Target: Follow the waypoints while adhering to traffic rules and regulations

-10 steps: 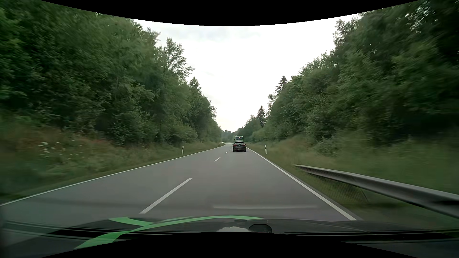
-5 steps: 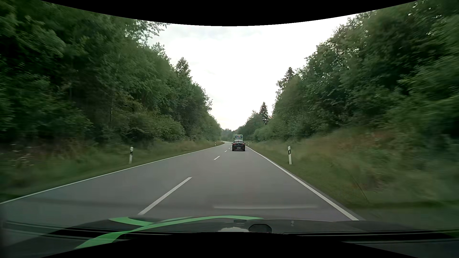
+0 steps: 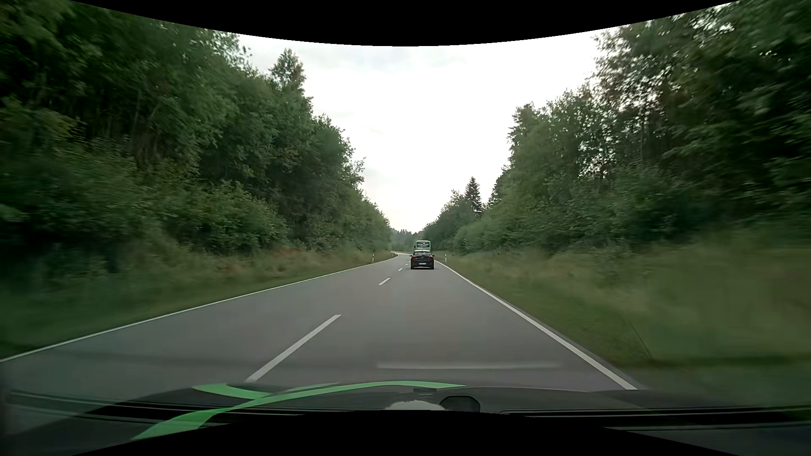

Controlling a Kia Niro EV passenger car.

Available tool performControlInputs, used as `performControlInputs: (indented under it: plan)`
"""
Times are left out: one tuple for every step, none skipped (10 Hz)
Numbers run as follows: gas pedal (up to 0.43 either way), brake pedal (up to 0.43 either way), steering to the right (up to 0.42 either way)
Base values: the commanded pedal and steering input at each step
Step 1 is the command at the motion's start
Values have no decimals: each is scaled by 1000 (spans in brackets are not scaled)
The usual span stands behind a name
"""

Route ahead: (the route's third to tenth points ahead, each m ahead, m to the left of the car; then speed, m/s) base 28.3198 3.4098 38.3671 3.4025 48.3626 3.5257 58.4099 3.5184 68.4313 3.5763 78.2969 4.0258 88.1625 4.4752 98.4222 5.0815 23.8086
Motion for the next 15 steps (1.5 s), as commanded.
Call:
performControlInputs:
  plan:
    - [197,0,-4]
    - [197,0,-4]
    - [209,0,-4]
    - [209,0,-4]
    - [220,0,-4]
    - [220,0,-4]
    - [220,0,-4]
    - [197,0,-4]
    - [157,0,-4]
    - [110,0,-3]
    - [110,0,-4]
    - [110,0,-4]
    - [110,0,-4]
    - [110,0,-3]
    - [110,0,-3]
